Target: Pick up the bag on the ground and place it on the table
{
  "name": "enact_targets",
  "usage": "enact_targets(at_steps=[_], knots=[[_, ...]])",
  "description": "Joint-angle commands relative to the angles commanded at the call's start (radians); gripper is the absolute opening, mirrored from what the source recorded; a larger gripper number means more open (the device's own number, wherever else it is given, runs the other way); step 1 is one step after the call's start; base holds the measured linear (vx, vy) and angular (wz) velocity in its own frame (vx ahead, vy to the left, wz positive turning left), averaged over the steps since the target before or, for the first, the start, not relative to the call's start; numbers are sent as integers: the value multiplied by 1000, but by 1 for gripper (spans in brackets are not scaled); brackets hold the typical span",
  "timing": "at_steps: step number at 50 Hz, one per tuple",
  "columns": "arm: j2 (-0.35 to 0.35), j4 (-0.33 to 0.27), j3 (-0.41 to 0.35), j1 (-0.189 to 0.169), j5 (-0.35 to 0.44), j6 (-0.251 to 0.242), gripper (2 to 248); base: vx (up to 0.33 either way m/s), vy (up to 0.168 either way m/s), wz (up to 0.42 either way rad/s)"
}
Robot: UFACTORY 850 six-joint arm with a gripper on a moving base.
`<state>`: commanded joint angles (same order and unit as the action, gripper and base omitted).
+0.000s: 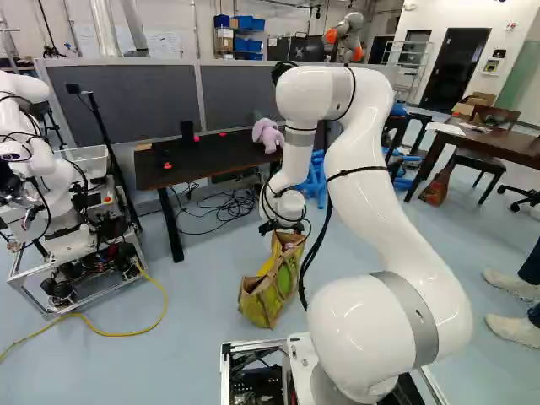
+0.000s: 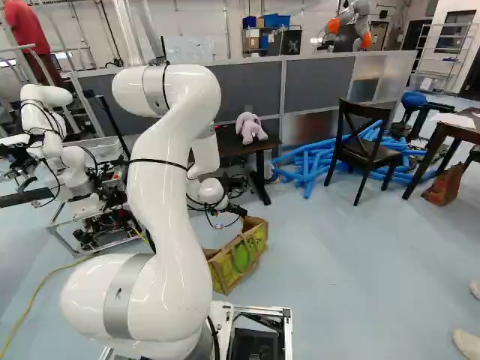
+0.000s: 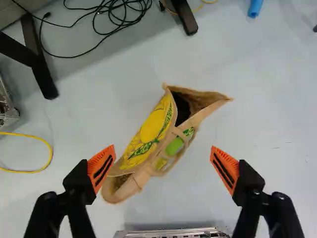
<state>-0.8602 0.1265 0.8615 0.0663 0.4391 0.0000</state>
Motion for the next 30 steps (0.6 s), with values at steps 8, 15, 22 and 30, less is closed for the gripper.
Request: enact_targets(at_steps=[8, 15, 22, 30], knots=[[-36, 0, 32, -1, -4, 0, 247, 0, 0, 0], [-67, 0, 58, -1, -4, 0, 247, 0, 0, 0], [-94, 0, 77, -1, -4, 0, 247, 0, 0, 0], [-124, 0, 98, -1, -4, 32, 247, 0, 0, 0]])
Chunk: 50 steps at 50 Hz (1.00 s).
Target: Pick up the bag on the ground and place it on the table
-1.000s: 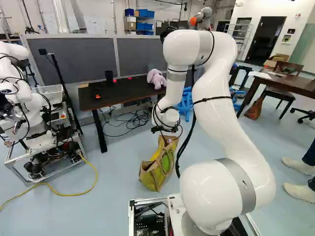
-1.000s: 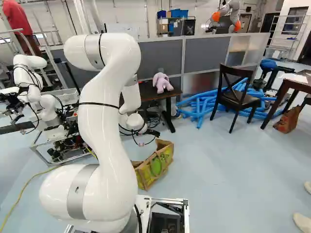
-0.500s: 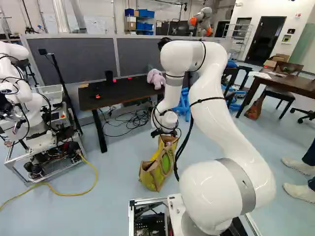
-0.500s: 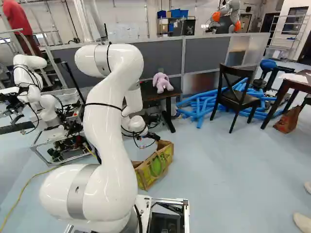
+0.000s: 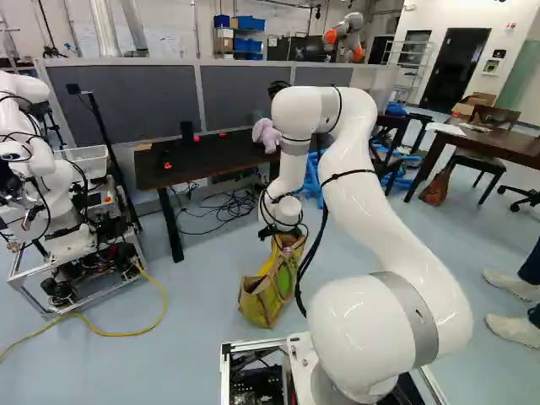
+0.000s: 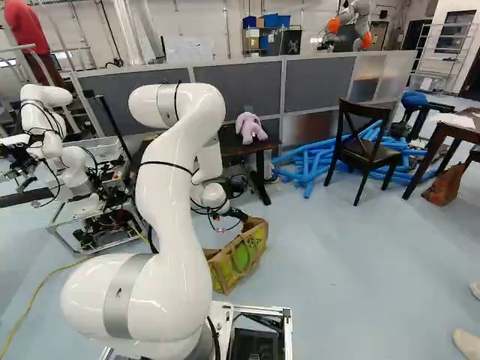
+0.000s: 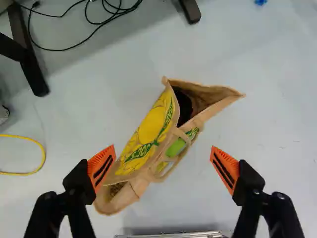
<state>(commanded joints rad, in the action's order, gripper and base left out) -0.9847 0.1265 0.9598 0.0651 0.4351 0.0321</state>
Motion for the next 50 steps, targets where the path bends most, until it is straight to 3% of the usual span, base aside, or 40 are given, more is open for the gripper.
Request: enact_targets(at_steps=[31, 50], knots=[[-117, 0, 84, 0, -1, 313, 247, 0, 0, 0], [-189, 0, 142, 0, -4, 346, 247, 0, 0, 0]])
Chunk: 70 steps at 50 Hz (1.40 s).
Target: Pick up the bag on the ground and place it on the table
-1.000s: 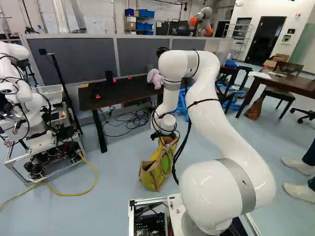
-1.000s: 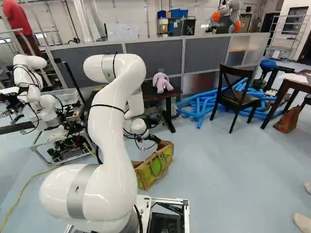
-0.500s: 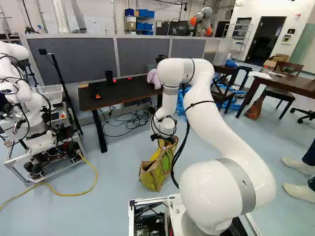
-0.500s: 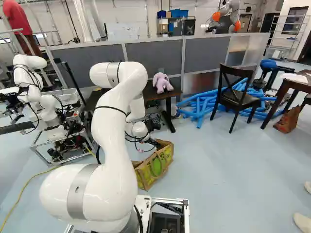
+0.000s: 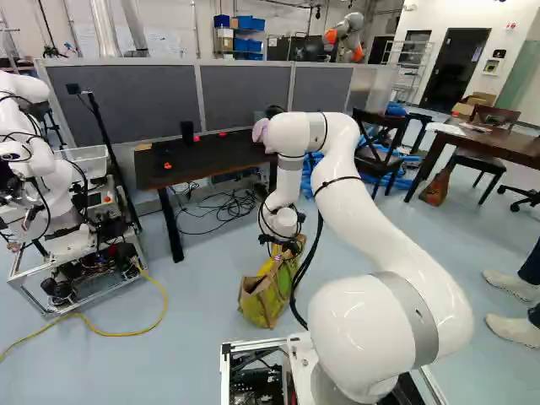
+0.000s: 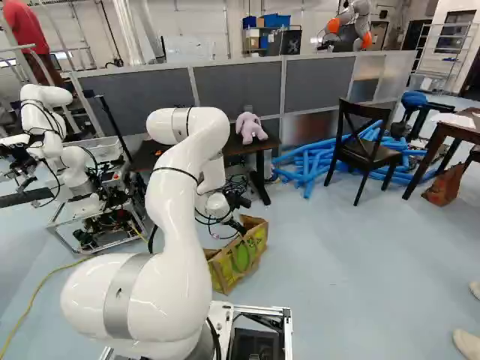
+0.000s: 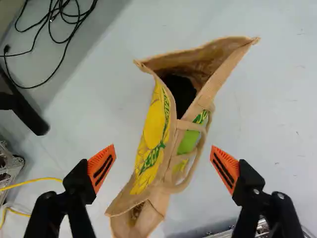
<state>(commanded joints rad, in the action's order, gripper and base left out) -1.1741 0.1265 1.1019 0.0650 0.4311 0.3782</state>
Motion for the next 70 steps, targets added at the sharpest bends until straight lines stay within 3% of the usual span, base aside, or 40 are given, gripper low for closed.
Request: enact_targets(at_steps=[70], knots=[[-287, 0, 294, 10, -211, 0, 247, 0, 0, 0]])
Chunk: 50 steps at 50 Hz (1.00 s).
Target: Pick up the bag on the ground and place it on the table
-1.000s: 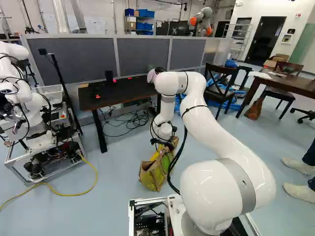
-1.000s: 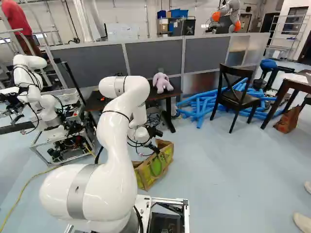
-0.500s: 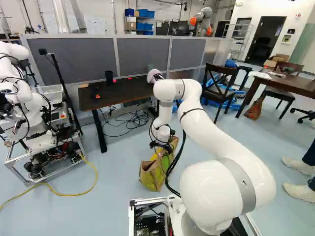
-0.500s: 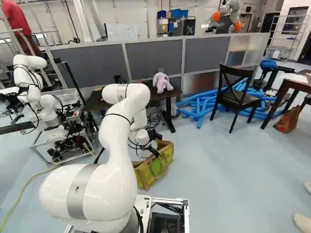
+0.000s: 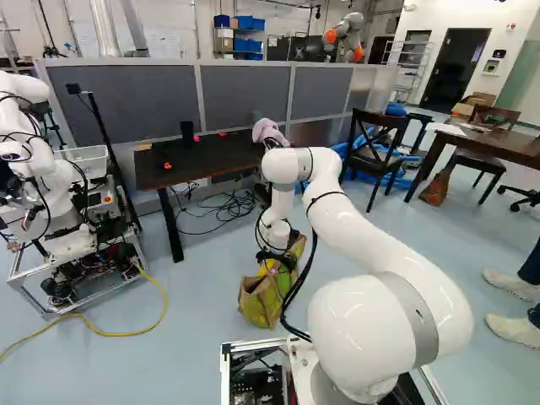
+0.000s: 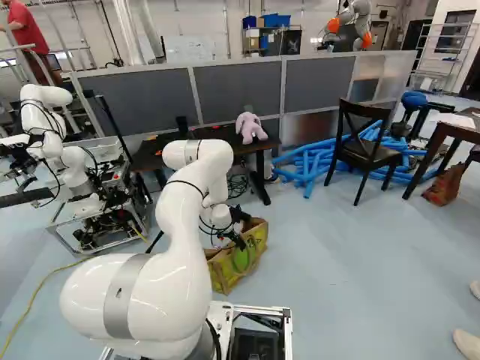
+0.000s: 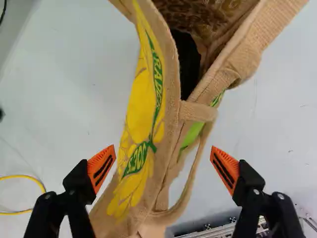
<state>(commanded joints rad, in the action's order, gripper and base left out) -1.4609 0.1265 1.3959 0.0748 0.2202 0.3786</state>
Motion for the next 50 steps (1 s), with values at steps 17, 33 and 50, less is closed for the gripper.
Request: enact_targets(at_steps=[17, 33, 50], knots=[[-69, 0, 77, -19, -14, 0, 247, 0, 0, 0], [-136, 0, 155, -32, -14, 0, 247, 0, 0, 0], [-184, 0, 205, -33, -14, 0, 228, 0, 0, 0]])
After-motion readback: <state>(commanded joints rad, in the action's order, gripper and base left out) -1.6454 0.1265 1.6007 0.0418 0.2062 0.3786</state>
